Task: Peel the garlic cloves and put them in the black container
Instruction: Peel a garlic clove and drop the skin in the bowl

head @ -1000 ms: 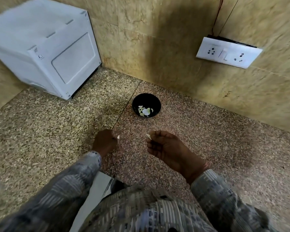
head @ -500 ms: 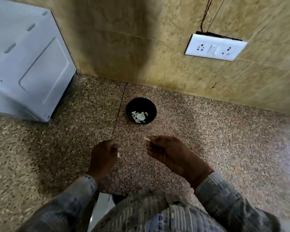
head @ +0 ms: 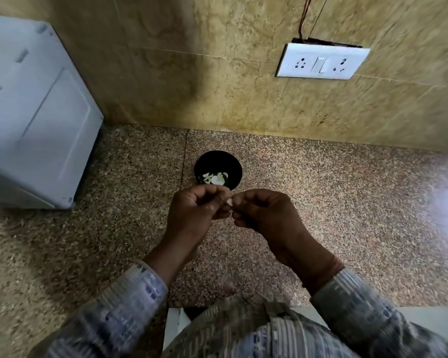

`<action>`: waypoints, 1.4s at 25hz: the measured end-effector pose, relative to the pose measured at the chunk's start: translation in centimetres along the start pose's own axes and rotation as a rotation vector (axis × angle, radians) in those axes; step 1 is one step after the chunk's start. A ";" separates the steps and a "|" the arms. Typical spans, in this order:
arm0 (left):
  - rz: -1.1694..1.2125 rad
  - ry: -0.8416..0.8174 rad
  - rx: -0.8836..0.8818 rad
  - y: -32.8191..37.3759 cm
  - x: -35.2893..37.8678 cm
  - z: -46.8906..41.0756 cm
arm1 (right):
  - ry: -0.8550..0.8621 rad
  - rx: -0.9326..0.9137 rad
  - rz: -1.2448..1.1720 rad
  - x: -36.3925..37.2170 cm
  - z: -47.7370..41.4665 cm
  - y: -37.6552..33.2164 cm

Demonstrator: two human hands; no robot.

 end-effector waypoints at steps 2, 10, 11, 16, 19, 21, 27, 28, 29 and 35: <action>0.068 -0.031 -0.064 0.4 0.1 0.3 | 0.008 -0.036 -0.022 0.4 0.0 -0.2; 0.440 -0.293 -0.516 2.0 0.4 0.3 | -0.090 -0.838 0.721 -0.4 -0.5 -1.8; 0.347 -0.249 -0.408 1.8 0.4 0.2 | -0.089 -0.835 0.721 -0.4 -0.5 -1.8; -0.775 0.085 0.954 1.3 -0.6 -0.2 | 0.035 0.271 -0.443 0.8 0.2 -2.2; -0.210 -0.041 0.293 2.5 0.0 -0.7 | 0.075 -0.152 -0.037 0.5 -0.1 -2.4; 0.328 -0.329 -0.320 3.3 0.6 -0.3 | 0.015 -0.676 0.536 0.0 0.0 -2.9; -0.700 0.085 0.889 2.8 0.6 -0.3 | 0.066 0.278 -0.558 0.6 -0.5 -1.8; -0.474 -0.003 0.672 2.3 0.9 -0.9 | 0.071 0.135 -0.371 0.1 -0.7 -1.4; -0.168 -0.048 0.306 2.3 1.3 -1.1 | 0.105 -0.124 -0.061 -0.2 -0.7 -1.7; -0.488 0.030 0.558 0.9 1.5 -1.3 | 0.091 0.178 -0.388 -0.9 -0.4 -0.5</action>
Point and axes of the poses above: each hand's wrist, its own z-axis away from the middle knuckle, its own x-axis out of the palm, y = z × x, the point moved 1 cm from there along -z, towards the middle knuckle, and after that the axes turned 13 degrees about -x, right-handed, at the moved point
